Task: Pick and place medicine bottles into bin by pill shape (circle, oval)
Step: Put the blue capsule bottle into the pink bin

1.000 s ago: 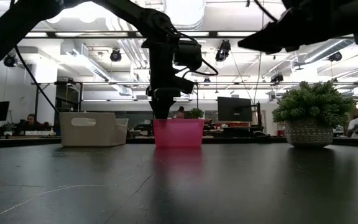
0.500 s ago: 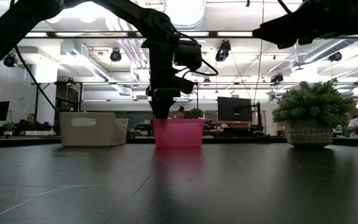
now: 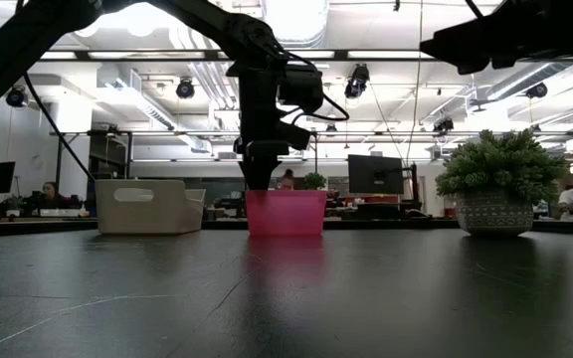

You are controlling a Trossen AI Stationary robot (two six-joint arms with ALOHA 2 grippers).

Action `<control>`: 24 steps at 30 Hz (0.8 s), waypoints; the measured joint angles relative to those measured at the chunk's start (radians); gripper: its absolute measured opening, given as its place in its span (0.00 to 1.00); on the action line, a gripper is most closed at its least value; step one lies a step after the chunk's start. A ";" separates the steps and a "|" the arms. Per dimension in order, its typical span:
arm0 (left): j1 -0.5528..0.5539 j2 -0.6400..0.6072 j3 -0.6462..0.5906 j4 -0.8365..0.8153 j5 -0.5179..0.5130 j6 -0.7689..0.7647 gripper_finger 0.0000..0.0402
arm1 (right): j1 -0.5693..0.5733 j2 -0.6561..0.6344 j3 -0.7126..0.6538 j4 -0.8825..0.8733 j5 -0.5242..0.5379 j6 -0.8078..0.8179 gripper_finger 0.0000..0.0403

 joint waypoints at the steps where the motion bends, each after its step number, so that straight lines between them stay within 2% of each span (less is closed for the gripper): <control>1: 0.000 0.000 0.000 0.000 0.000 0.000 0.24 | 0.000 -0.006 0.000 -0.007 0.000 0.001 0.55; 24: -0.001 -0.013 0.008 -0.021 -0.002 -0.025 0.45 | 0.000 -0.008 -0.001 -0.013 0.000 0.005 0.55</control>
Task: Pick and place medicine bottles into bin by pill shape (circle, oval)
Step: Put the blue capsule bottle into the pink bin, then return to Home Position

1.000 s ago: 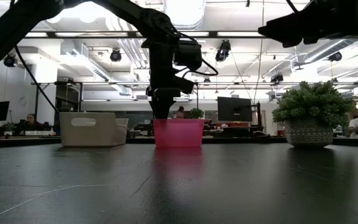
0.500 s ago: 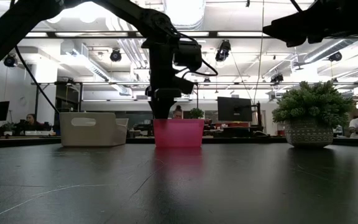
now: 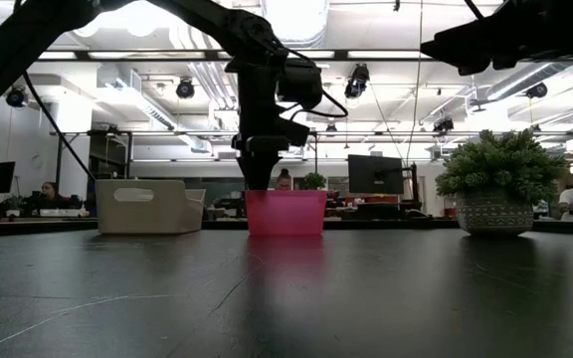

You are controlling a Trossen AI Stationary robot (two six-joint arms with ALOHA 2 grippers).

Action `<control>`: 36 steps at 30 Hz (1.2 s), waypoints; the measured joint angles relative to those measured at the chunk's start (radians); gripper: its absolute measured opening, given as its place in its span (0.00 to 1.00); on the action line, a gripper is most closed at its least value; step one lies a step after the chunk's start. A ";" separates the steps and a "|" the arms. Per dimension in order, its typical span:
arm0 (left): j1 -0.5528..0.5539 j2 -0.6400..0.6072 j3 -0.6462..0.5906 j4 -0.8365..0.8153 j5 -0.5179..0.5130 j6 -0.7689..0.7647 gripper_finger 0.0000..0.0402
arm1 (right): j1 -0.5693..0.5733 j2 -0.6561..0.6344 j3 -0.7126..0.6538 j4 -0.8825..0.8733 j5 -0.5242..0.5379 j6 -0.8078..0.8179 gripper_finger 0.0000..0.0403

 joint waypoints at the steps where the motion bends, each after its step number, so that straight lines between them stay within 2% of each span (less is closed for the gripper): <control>1: -0.001 0.000 0.007 -0.010 0.000 0.000 0.45 | 0.000 0.000 0.000 0.000 0.000 0.000 0.55; 7: -0.017 -0.011 0.059 -0.070 -0.002 0.002 0.45 | 0.000 0.000 0.000 -0.001 0.000 0.005 0.55; 12: -0.059 -0.080 0.068 -0.064 -0.003 0.002 0.45 | 0.000 0.000 0.000 -0.002 0.000 0.007 0.55; 19: -0.176 -0.220 -0.013 0.053 -0.026 0.000 0.45 | 0.000 -0.002 0.000 -0.005 0.000 0.000 0.55; 24: -0.271 -0.324 -0.128 0.198 -0.026 0.011 0.45 | 0.000 -0.002 0.000 -0.011 0.000 0.003 0.55; 28: -0.342 -0.428 -0.273 0.367 -0.025 0.035 0.42 | 0.000 -0.001 0.000 -0.015 0.000 0.006 0.55; 32: -0.391 -0.547 -0.438 0.522 -0.011 0.037 0.33 | 0.000 -0.001 0.000 -0.016 0.000 0.003 0.55; 36: -0.413 -0.681 -0.605 0.662 -0.002 0.033 0.20 | 0.000 -0.001 0.000 -0.015 0.000 -0.004 0.55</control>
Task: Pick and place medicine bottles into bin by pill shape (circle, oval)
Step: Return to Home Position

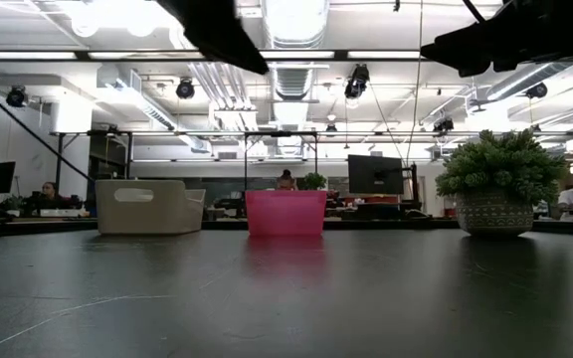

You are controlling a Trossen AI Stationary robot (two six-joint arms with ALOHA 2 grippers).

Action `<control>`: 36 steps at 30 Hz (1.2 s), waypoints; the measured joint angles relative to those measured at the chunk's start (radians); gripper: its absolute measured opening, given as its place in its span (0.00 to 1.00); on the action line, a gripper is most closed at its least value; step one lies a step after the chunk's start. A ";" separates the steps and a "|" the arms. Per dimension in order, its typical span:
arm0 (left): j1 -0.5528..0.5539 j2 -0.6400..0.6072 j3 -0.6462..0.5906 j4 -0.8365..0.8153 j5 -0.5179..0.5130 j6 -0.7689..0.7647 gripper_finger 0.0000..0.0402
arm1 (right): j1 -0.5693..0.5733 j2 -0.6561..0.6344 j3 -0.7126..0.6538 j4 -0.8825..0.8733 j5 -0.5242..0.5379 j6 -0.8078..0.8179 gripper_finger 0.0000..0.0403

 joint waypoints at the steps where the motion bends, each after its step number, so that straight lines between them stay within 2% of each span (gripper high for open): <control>1: -0.003 -0.033 -0.038 0.033 0.002 -0.002 0.16 | 0.000 0.000 0.000 0.000 0.000 -0.002 0.55; 5: -0.003 -0.167 -0.171 0.118 0.019 -0.007 0.02 | 0.000 0.000 0.000 0.012 0.000 -0.003 0.55; 13: -0.004 -0.402 -0.359 0.206 0.043 -0.010 0.00 | 0.000 0.000 0.000 0.014 0.000 0.000 0.53; 16: -0.005 -0.473 -0.411 0.235 0.055 -0.009 0.00 | 0.000 -0.001 0.000 0.014 0.000 -0.003 0.46; 24: -0.005 -0.631 -0.516 0.252 0.064 -0.011 0.00 | 0.000 -0.002 0.000 0.013 0.001 -0.025 0.18; 28: -0.005 -0.692 -0.546 0.251 0.089 -0.033 0.00 | 0.000 -0.002 0.000 0.010 0.001 -0.043 0.08; 31: -0.005 -0.738 -0.572 0.252 0.096 -0.041 0.00 | 0.000 -0.003 0.000 0.006 0.001 -0.054 0.03; 36: -0.005 -0.801 -0.612 0.249 0.096 -0.061 0.00 | 0.000 -0.024 0.000 -0.003 0.001 -0.064 0.02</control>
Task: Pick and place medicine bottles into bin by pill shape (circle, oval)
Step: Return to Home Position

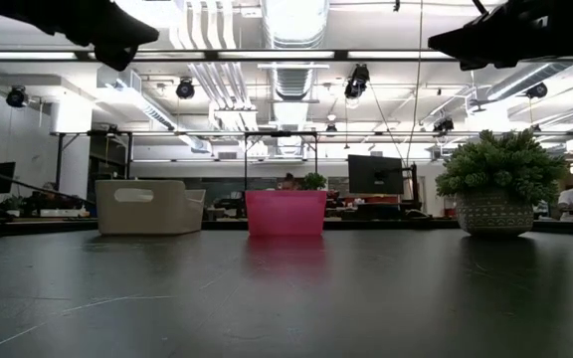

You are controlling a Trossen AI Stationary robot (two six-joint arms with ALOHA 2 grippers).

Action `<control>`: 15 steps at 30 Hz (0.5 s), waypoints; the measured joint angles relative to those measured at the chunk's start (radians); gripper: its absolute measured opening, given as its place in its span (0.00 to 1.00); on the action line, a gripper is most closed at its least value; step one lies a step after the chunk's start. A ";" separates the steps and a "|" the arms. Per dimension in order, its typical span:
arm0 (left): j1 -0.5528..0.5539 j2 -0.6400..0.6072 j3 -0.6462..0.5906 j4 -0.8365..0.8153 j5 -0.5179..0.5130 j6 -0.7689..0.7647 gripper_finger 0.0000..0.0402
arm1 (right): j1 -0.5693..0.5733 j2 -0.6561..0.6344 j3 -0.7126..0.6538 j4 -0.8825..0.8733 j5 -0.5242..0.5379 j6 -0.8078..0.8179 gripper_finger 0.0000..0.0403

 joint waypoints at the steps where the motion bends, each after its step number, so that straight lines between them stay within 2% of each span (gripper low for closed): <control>1: 0.000 -0.009 -0.006 0.000 0.000 -0.004 0.00 | 0.000 -0.008 0.000 -0.007 0.000 -0.005 0.02; 15: 0.000 -0.103 -0.050 -0.002 0.009 -0.005 0.00 | 0.000 -0.180 0.000 -0.167 0.000 -0.004 0.02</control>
